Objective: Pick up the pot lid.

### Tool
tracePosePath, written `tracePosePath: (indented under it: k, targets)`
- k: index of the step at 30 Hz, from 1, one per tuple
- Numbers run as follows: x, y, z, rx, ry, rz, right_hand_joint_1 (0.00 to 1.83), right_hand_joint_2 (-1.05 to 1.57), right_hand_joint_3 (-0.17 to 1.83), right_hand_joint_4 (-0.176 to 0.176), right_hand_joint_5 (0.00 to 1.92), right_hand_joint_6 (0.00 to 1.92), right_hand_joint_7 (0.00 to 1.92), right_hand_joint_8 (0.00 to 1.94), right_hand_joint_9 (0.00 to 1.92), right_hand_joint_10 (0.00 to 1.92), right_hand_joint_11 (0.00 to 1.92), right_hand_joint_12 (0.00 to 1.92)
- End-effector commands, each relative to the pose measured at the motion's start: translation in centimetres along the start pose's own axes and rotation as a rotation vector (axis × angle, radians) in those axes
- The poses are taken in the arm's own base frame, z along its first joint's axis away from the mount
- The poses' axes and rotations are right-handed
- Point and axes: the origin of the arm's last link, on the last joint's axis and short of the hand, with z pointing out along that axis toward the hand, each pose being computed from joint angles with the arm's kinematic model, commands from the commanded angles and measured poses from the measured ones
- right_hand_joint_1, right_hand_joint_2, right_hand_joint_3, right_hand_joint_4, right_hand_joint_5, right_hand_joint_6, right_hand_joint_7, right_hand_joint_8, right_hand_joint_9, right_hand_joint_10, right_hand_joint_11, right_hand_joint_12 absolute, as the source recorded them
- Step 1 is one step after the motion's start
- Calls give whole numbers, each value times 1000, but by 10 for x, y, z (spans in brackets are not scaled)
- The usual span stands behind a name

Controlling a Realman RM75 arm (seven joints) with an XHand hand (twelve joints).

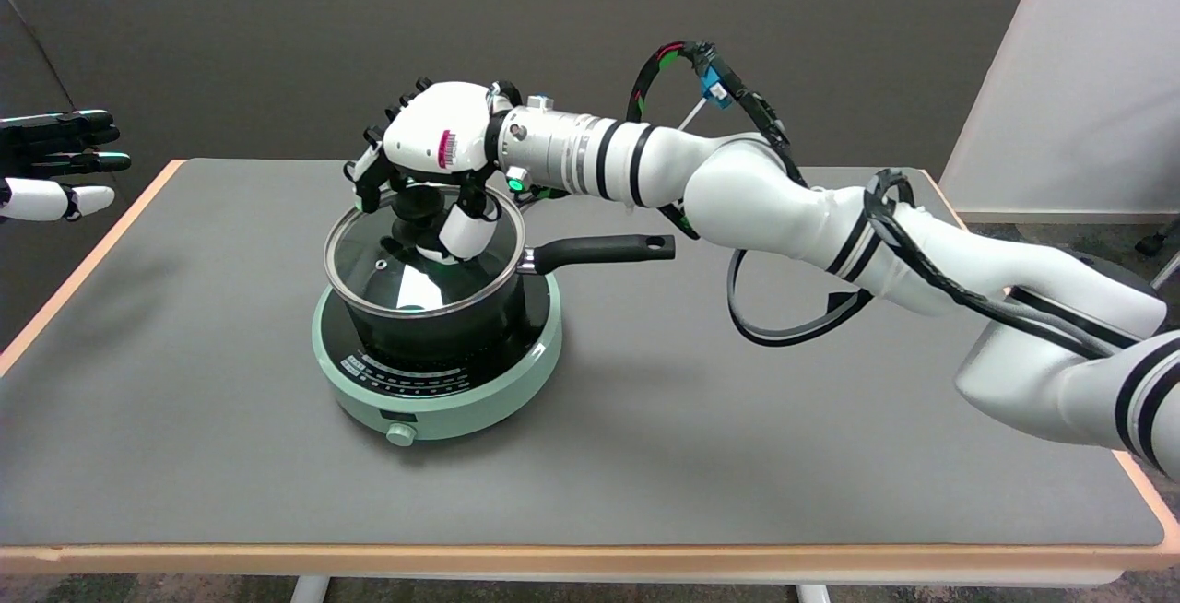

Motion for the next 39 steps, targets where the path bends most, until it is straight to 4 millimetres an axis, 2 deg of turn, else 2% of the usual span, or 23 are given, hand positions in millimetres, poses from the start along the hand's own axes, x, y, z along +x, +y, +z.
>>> tracePosePath:
  k: [1,13,33,34,35,36,39]
  targets:
    - [0,3,1,-6,-6,-3,917,595,891,176,666,443,830,346,818,681,510,1014]
    - [-1,13,0,-27,-16,-13,928,599,896,176,667,447,830,347,817,677,515,1024]
    - [-9,13,4,-36,-27,9,924,604,893,176,673,474,841,367,820,683,518,1027]
    - [1,-16,8,53,-23,-49,924,604,893,176,673,475,841,368,820,683,519,1028]
    - [5,-33,9,104,-22,-81,923,604,892,176,674,476,842,370,820,683,519,1028]
    - [-9,12,4,-34,-28,8,923,605,892,176,674,478,843,371,821,683,519,1028]
    - [-10,12,4,-35,-29,10,919,606,890,176,678,491,846,375,821,683,520,1029]
